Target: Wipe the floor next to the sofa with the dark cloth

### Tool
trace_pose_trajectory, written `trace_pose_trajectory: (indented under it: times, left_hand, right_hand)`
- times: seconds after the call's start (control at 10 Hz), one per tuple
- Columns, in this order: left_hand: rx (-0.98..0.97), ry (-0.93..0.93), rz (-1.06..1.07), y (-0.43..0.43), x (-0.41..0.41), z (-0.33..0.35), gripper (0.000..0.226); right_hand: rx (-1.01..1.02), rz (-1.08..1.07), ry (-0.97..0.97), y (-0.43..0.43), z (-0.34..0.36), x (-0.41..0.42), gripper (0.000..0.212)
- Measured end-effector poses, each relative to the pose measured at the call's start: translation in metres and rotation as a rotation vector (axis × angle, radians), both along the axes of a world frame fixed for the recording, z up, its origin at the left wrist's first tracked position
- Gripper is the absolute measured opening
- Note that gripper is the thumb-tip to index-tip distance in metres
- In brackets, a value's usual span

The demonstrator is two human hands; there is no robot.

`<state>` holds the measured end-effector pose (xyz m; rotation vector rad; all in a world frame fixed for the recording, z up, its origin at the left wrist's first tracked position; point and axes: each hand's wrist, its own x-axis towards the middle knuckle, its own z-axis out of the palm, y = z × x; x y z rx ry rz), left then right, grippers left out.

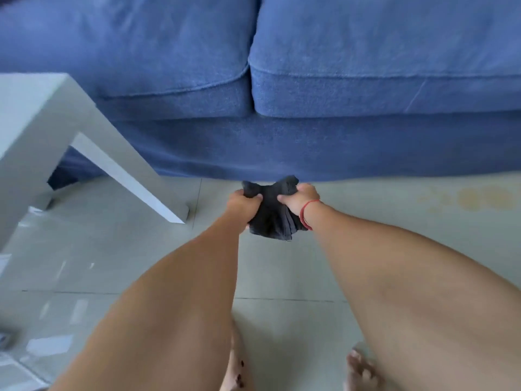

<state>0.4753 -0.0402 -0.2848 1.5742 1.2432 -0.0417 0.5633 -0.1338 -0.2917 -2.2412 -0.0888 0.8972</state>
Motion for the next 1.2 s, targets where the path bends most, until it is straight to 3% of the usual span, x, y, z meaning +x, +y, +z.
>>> trace_pose_trajectory:
  times: [0.3,0.6,0.7,0.9,1.0,1.1,1.2]
  left_hand:
    - [0.324,-0.254,0.113,-0.006,-0.045,0.206,0.038]
    - [0.545,-0.362,0.188,-0.015,-0.138,0.293,0.032]
    - [0.611,-0.327,0.258,0.002,-0.188,0.315,0.036]
    - [0.584,-0.23,0.505,0.044,-0.329,0.321,0.044]
    - [0.567,-0.143,0.608,0.06,-0.391,0.318,0.05]
    - [0.444,-0.005,0.63,0.063,-0.426,0.31,0.06]
    - [0.431,0.242,0.587,0.065,-0.439,0.289,0.076]
  right_hand:
    - [0.35,0.038,-0.315,-0.004,0.2,-0.044,0.047]
    - [0.486,0.119,-0.377,-0.014,0.292,-0.127,0.048]
    - [0.551,0.224,-0.322,0.013,0.314,-0.167,0.008]
    - [0.588,0.56,-0.273,0.093,0.319,-0.275,0.032]
    - [0.604,0.687,-0.283,0.125,0.314,-0.332,0.018]
    - [0.507,0.748,-0.261,0.139,0.298,-0.367,0.033]
    - [0.456,0.79,-0.246,0.145,0.295,-0.375,0.027]
